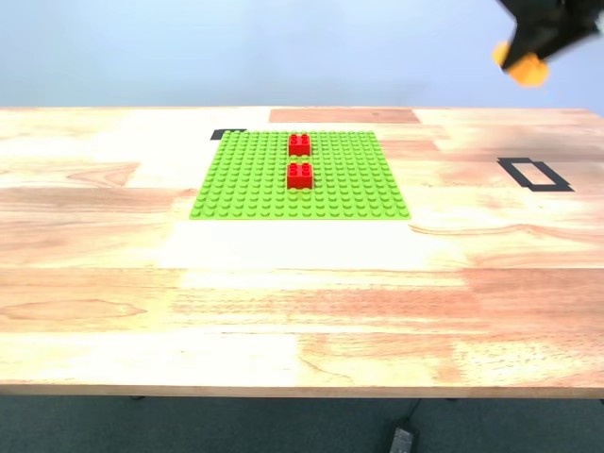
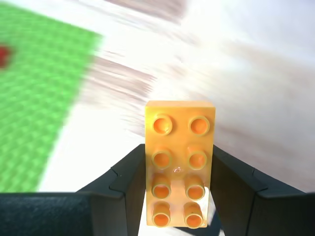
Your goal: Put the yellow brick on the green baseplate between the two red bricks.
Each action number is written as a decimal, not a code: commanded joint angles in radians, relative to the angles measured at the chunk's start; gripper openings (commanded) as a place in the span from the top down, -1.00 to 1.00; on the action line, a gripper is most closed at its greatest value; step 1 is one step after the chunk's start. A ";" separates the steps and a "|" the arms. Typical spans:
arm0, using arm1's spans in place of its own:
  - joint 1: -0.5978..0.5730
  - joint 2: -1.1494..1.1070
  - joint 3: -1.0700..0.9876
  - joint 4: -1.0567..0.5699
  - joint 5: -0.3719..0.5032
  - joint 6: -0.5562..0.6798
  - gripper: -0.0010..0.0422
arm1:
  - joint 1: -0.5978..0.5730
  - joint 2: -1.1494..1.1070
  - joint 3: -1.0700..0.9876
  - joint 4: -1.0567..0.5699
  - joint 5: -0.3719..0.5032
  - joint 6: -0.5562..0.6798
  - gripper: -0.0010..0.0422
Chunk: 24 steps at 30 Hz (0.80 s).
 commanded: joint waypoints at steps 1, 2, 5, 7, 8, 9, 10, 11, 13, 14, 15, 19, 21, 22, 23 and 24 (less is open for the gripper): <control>0.000 0.000 0.000 0.006 0.002 0.000 0.96 | 0.081 -0.004 0.060 -0.028 0.003 -0.093 0.91; 0.000 0.000 0.000 0.007 0.002 0.000 0.96 | 0.107 0.003 0.075 -0.027 0.002 -0.119 0.91; 0.000 -0.002 0.000 -0.001 0.003 0.000 0.96 | 0.192 0.037 0.132 -0.055 0.008 -0.220 0.91; 0.000 -0.003 0.000 -0.012 0.002 0.000 0.96 | 0.251 0.077 0.174 -0.075 0.016 -0.289 0.91; 0.000 -0.003 0.000 -0.011 0.002 0.000 0.96 | 0.280 0.102 0.200 -0.088 0.038 -0.317 0.91; 0.000 -0.003 0.000 -0.010 0.002 0.000 0.96 | 0.306 0.127 0.224 -0.096 0.062 -0.339 0.91; 0.000 -0.003 0.000 -0.010 0.002 0.000 0.96 | 0.330 0.154 0.248 -0.102 0.082 -0.367 0.91; 0.000 -0.003 0.000 -0.011 0.002 0.001 0.96 | 0.353 0.178 0.269 -0.105 0.097 -0.394 0.91; 0.000 -0.004 0.000 -0.011 0.003 0.000 0.96 | 0.396 0.229 0.313 -0.108 0.118 -0.440 0.91; 0.000 -0.004 0.000 -0.012 0.002 0.000 0.96 | 0.415 0.255 0.338 -0.109 0.117 -0.463 0.91; 0.000 -0.004 0.000 -0.012 0.002 0.000 0.96 | 0.431 0.275 0.358 -0.109 0.117 -0.486 0.91; 0.000 -0.003 0.000 -0.011 0.003 0.000 0.96 | 0.488 0.380 0.458 -0.117 0.122 -0.555 0.91; 0.000 -0.003 0.000 -0.012 0.002 0.000 0.96 | 0.510 0.436 0.512 -0.127 0.134 -0.574 0.91; 0.000 -0.003 0.000 -0.014 0.002 0.000 0.96 | 0.523 0.464 0.543 -0.143 0.143 -0.584 0.91; 0.000 -0.003 0.000 -0.014 0.002 0.000 0.96 | 0.534 0.491 0.570 -0.156 0.143 -0.589 0.91; 0.000 -0.004 0.000 -0.014 0.002 0.000 0.96 | 0.543 0.519 0.600 -0.172 0.140 -0.591 0.91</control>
